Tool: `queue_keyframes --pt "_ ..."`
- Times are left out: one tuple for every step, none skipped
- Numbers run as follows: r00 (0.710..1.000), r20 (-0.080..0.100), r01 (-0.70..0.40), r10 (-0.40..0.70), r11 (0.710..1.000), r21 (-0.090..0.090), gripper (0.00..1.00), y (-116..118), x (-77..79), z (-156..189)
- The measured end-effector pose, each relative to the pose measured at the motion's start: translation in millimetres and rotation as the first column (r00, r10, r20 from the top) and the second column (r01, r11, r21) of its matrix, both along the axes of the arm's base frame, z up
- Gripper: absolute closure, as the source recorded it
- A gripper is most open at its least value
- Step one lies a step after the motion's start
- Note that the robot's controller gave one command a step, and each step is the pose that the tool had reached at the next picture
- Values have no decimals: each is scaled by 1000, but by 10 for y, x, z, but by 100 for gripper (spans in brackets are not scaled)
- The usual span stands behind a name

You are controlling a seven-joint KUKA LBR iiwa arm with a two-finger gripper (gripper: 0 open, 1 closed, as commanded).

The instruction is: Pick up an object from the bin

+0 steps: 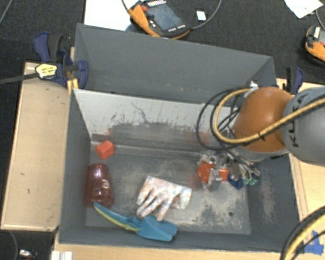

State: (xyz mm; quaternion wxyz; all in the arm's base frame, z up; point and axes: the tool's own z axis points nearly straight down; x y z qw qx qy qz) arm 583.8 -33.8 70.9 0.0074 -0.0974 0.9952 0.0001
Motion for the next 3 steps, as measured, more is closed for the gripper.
queue_keyframes --pt "1000 1 0 0 1000 0 100 0 1 5" --pt "1000 -8 -1 1 1000 1 100 3 -24 154" --pt "1000 -1 0 0 1000 0 100 2 -2 619"
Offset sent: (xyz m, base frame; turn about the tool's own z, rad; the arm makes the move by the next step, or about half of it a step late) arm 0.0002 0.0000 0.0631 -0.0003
